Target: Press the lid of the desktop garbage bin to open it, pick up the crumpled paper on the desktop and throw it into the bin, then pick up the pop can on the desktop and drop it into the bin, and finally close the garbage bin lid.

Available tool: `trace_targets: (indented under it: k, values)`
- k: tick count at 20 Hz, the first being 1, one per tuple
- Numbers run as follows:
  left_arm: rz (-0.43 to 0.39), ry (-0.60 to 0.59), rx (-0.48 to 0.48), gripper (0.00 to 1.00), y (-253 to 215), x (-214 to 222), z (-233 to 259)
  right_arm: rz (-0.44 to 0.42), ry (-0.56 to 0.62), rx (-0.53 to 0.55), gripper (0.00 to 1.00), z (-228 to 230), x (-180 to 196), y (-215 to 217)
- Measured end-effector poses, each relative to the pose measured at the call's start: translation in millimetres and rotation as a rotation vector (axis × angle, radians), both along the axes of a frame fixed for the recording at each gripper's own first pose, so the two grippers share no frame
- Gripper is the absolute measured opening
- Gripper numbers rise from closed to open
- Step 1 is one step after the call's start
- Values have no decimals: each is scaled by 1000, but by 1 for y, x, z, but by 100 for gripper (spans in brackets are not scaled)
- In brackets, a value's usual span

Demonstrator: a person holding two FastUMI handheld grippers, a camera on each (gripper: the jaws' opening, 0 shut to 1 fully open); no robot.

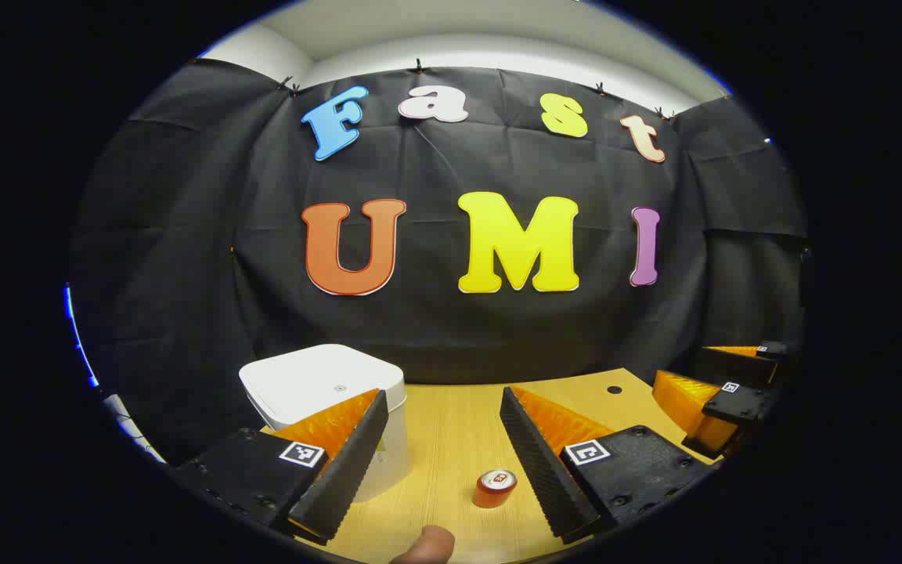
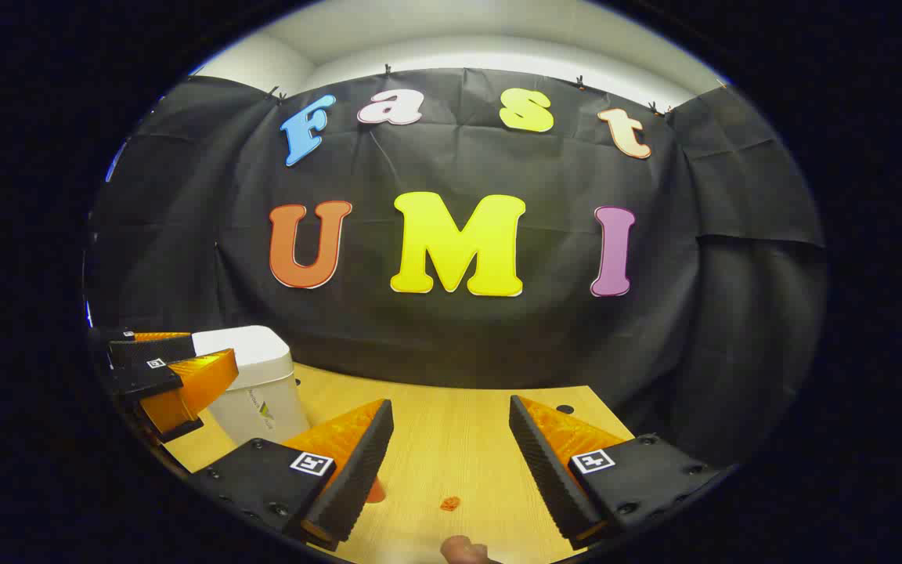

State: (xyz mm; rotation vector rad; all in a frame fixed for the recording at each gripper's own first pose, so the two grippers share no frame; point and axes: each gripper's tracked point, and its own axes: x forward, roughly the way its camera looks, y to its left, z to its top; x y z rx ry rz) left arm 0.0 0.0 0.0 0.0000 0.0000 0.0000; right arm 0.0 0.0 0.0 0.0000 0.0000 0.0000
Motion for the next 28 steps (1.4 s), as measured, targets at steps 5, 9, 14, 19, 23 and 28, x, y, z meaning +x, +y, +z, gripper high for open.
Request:
trace_targets:
  k: [5, 9, 14, 19, 23, 28]
  values:
    - [-7, 12, 16, 95, -5, 11, -4, -5, -6, -6, 94, 0, 10, -1]
    - [-17, 20, 22, 96, -10, 20, -7, 6, 9, -25, 94, -5, 19, 0]
    - [-38, 21, 12, 95, -22, 31, -10, 6, 11, -38, 94, -4, 33, -9]
    - [-24, 33, 5, 95, -20, 37, -15, 5, 14, -39, 94, -4, 40, -12]
    - [-22, 52, 6, 96, -20, 38, -23, 14, 26, -38, 94, -12, 41, -13]
    - [-23, 55, 4, 96, -19, 37, -26, 18, 33, -33, 93, -15, 41, -12]
